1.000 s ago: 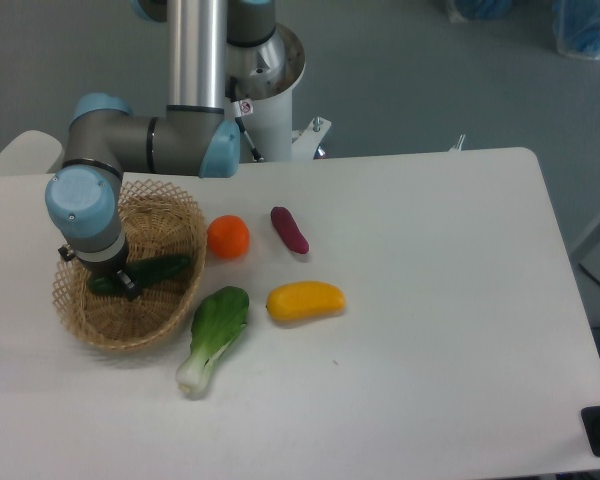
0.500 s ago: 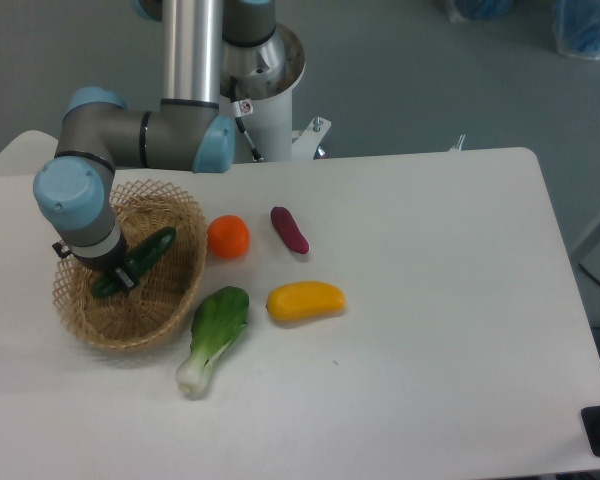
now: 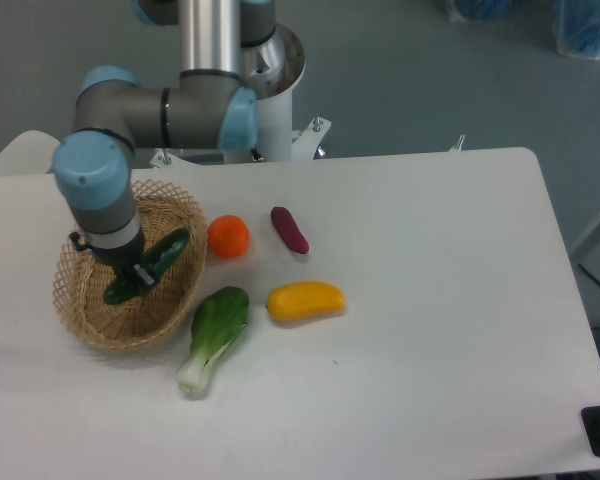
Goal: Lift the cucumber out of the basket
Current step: 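Lift the cucumber up out of the basket, then carry the held cucumber away from the basket past the bok choy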
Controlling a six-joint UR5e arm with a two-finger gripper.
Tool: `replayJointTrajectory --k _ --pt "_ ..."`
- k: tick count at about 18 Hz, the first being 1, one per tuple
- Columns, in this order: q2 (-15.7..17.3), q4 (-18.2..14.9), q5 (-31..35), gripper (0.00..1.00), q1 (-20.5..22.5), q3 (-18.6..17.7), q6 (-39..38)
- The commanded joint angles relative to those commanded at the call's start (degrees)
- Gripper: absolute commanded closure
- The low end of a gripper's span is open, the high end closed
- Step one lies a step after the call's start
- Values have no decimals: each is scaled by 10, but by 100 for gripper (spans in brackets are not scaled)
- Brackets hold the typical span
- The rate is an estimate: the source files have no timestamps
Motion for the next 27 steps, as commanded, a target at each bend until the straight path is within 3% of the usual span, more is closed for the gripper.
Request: replayJointTrajectory --k 3,11,15,24,27 --pt "-8 -5 -1 82 39 33 1" --pt "-77 -15 4 82 133 120 93" --pt "-109 -38 4 81 177 161 164" --pt "-199 -46 36 80 244 251 328" --pt "-214 -45 39 80 261 271 397"
